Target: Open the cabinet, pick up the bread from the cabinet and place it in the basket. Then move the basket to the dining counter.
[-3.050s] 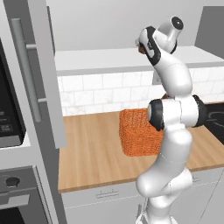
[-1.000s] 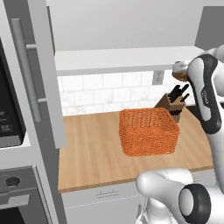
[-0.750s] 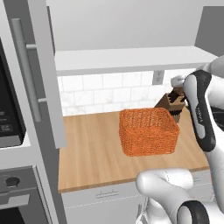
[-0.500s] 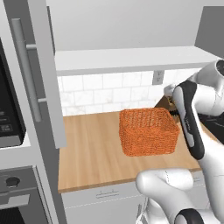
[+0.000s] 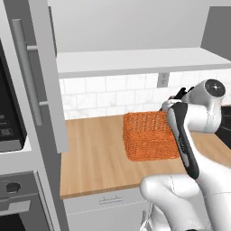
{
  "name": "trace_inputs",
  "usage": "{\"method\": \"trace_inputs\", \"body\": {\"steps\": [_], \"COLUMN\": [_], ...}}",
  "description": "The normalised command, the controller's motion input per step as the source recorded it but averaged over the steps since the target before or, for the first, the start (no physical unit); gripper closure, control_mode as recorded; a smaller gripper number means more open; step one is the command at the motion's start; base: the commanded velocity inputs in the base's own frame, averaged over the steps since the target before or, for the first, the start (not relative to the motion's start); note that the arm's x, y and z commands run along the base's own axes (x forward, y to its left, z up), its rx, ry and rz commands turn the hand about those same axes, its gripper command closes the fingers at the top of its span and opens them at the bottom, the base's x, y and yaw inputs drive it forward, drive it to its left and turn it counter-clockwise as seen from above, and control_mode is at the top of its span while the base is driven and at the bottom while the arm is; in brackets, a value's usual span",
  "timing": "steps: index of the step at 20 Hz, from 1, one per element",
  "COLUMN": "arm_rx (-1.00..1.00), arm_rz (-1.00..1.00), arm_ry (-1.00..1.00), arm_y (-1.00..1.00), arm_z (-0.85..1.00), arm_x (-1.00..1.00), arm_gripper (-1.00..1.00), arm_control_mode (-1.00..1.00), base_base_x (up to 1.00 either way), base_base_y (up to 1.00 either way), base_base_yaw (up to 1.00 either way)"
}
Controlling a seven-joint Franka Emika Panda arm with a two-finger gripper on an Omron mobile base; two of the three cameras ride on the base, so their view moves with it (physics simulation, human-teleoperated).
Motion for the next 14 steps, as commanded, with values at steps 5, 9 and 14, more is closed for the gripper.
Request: {"method": "trace_inputs", "body": {"steps": [5,9,14], "arm_rx": [0.0,0.0,0.0], "arm_rz": [-0.06,-0.05,-0.07], "arm_ry": [-0.07,-0.02,0.03], "arm_y": [0.1,0.04,0.11], "arm_z": [-0.56,-0.13,-0.13], "arm_x": [0.24,0.61,0.41], "arm_gripper": [1.0,1.0,1.0], "arm_control_mode": [-1.0,-1.0,-1.0], "base_base_x": [0.0,0.0,0.0], "base_base_y": [0.0,0.0,0.0], "base_base_yaw": [0.0,0.0,0.0]}}
